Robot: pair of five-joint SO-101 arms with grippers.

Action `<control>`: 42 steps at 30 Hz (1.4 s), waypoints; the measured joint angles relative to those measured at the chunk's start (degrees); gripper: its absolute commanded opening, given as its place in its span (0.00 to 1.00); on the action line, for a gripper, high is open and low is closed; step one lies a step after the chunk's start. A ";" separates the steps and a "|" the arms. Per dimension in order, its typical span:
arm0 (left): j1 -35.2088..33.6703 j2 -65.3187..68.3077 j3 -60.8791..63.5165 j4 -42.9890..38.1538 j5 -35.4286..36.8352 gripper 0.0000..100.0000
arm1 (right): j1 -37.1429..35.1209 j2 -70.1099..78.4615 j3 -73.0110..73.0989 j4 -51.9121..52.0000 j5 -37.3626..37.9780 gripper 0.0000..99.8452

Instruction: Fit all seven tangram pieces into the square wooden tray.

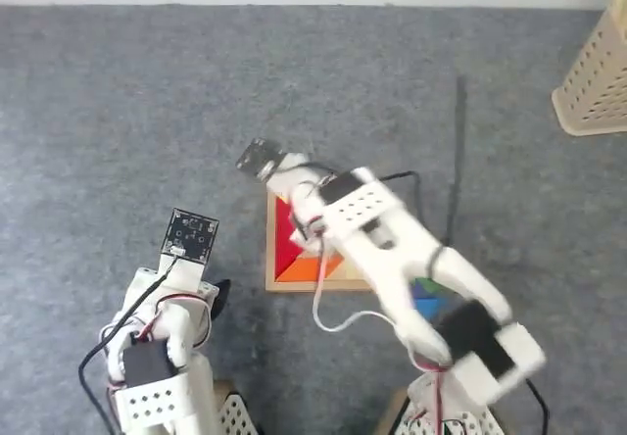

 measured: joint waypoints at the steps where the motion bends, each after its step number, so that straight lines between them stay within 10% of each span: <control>1: 0.00 0.00 0.00 0.00 0.00 0.30 | 0.97 -2.73 0.70 0.97 -0.18 0.03; 14: 0.00 0.00 0.00 0.00 0.00 0.30 | 18.55 -16.62 7.56 20.31 -0.09 0.07; 42: 0.00 0.00 0.00 0.00 0.00 0.30 | 28.48 -7.30 21.45 3.08 12.48 0.19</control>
